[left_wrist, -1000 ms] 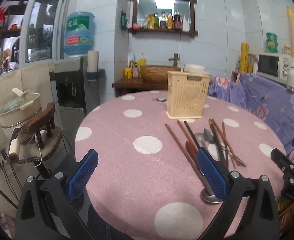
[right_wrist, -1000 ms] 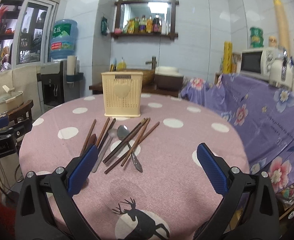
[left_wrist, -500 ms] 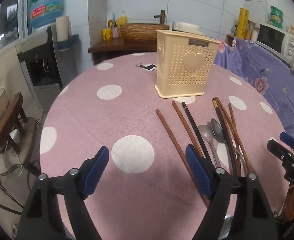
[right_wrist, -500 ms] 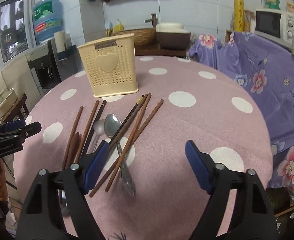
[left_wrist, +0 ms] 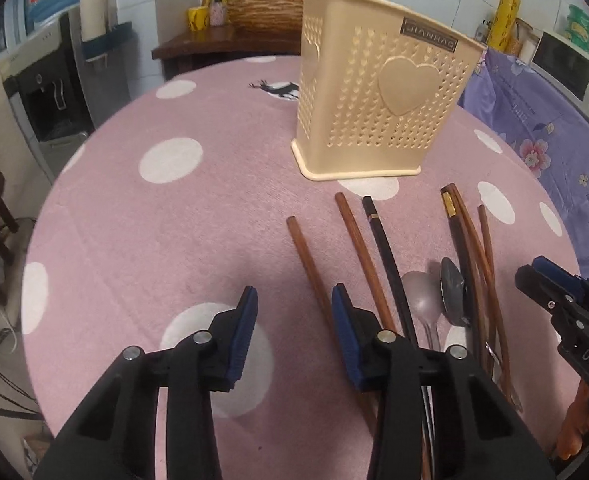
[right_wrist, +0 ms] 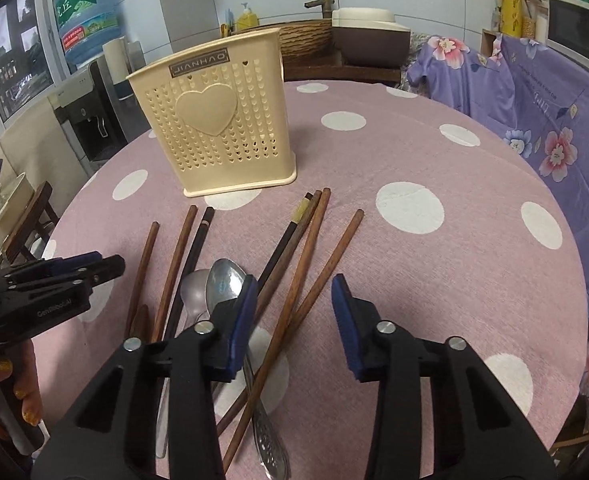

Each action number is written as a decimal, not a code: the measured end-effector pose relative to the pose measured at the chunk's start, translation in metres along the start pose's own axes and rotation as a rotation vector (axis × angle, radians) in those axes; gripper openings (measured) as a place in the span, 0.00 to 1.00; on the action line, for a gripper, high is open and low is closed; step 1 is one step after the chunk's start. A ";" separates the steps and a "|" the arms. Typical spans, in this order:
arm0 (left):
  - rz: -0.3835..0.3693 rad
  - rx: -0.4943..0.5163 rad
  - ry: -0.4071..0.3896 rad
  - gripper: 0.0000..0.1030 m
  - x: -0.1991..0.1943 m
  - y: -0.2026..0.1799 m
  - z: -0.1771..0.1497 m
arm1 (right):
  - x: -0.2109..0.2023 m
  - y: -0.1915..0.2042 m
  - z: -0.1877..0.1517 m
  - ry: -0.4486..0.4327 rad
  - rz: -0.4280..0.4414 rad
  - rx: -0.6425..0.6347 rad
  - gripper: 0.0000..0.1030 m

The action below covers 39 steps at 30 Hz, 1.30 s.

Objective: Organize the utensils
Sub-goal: 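Close the left tool on a brown chopstick while the right tool grasps another chopstick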

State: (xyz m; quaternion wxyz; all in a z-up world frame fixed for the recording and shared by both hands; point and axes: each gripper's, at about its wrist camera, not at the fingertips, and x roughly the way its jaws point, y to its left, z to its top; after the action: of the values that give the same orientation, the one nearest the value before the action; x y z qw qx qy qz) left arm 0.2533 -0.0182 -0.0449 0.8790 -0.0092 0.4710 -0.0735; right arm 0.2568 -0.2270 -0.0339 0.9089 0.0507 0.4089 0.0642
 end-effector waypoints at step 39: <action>0.090 -0.004 0.023 0.37 0.025 -0.009 0.008 | 0.088 0.001 0.045 0.121 -0.137 0.026 0.12</action>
State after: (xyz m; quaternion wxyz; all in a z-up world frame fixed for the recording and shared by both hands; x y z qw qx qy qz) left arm 0.2723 -0.0310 -0.0605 0.8759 0.0109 0.4812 -0.0328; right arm 0.3484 -0.2142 -0.0683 0.8841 0.0304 0.4664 -0.0005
